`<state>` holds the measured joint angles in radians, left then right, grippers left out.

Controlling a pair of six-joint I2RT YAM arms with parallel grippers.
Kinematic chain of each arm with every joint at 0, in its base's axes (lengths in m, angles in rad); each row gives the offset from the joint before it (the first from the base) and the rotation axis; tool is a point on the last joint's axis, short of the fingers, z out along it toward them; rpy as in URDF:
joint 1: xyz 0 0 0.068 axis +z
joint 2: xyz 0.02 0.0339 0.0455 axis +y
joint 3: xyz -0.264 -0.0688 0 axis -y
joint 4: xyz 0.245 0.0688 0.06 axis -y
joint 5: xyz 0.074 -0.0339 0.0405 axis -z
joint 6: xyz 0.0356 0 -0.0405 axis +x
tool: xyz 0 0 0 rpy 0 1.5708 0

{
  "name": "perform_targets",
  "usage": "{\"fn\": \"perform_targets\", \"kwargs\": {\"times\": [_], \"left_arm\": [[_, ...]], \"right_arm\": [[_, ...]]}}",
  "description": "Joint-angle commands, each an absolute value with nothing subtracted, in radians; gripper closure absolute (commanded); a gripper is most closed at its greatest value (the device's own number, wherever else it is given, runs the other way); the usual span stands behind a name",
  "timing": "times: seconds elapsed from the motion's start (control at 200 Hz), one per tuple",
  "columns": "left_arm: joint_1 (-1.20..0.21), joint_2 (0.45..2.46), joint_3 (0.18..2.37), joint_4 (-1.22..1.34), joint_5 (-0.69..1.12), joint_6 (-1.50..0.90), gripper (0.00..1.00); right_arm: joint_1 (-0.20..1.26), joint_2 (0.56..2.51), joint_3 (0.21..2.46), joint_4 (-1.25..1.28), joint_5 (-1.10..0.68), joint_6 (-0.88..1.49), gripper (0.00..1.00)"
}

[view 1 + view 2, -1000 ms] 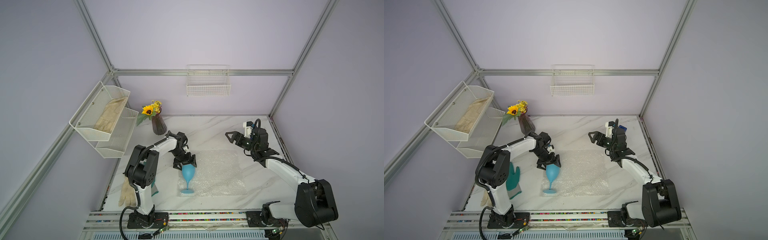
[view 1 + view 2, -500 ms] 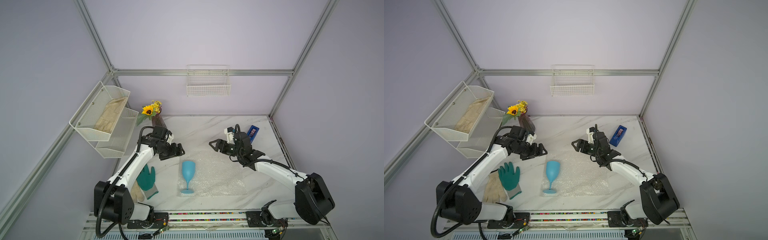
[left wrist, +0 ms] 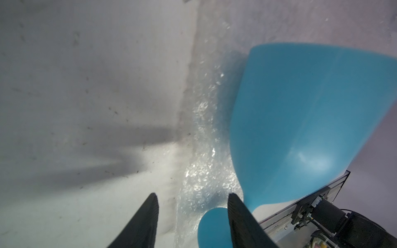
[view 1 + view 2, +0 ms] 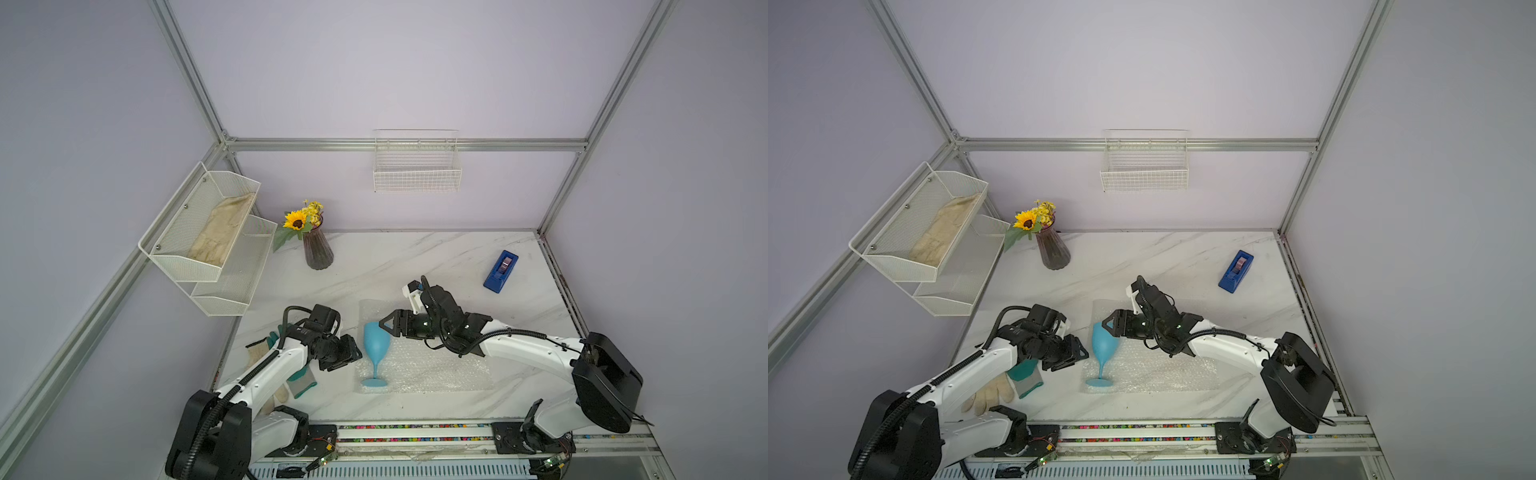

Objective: Wrap wine glasses in bubble wrap
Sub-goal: Wrap the wine glass in bubble wrap.

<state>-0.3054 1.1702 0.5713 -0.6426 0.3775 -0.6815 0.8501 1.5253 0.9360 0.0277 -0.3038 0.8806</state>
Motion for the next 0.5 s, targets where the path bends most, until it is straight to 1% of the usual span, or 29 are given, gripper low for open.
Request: {"fn": "perform_targets", "kwargs": {"times": [0.0, 0.13, 0.365, 0.495], "left_arm": [[-0.32, 1.141, 0.517, -0.529, 0.388, -0.735, 0.49], [-0.331, 1.138, 0.491, -0.482, 0.433, -0.732, 0.5], [-0.343, 1.172, 0.446, -0.433, 0.462, -0.741, 0.51], [-0.345, 1.163, 0.439, -0.41, 0.481, -0.74, 0.56]], "right_arm": [[0.868, 1.557, 0.977, 0.01, -0.272, 0.914, 0.31], [0.878, 1.592, 0.997, 0.002, -0.276, 0.922, 0.34], [0.879, 1.59, 0.976, 0.029, -0.265, 0.963, 0.35], [0.878, 1.602, 0.986, 0.009, -0.268, 0.956, 0.35]]}}
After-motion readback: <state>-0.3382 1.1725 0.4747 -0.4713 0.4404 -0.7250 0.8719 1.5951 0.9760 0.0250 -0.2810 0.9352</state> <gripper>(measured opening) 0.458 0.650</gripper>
